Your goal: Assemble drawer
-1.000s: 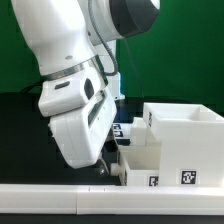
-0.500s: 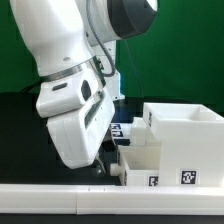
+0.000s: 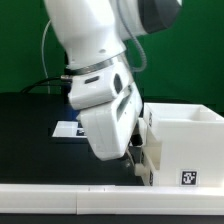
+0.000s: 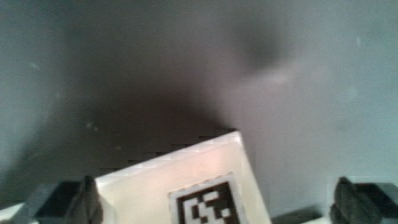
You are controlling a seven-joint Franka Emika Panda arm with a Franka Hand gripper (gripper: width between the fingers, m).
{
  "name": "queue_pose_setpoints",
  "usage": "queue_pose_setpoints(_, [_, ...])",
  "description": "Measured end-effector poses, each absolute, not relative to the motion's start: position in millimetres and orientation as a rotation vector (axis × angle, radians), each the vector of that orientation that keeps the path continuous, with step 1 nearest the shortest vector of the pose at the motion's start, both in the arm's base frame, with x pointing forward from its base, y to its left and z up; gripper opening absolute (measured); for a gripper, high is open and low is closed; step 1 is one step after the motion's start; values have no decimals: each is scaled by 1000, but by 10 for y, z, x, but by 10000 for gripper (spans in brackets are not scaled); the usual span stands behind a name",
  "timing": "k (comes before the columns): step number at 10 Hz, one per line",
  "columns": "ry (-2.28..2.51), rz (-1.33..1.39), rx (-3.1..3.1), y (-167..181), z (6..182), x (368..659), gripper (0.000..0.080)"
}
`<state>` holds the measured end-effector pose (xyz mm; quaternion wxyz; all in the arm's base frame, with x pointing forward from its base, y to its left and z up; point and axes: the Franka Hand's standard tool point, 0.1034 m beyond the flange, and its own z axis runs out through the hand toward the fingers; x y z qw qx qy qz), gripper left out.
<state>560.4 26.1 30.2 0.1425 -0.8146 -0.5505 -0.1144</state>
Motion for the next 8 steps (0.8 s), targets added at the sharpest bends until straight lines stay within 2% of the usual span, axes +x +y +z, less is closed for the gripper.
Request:
queue_pose_setpoints(5, [-1561,-326,-2384,43,282,5604,649])
queue_pose_setpoints(8, [-1546,-342,-2448,-130,341,5550,649])
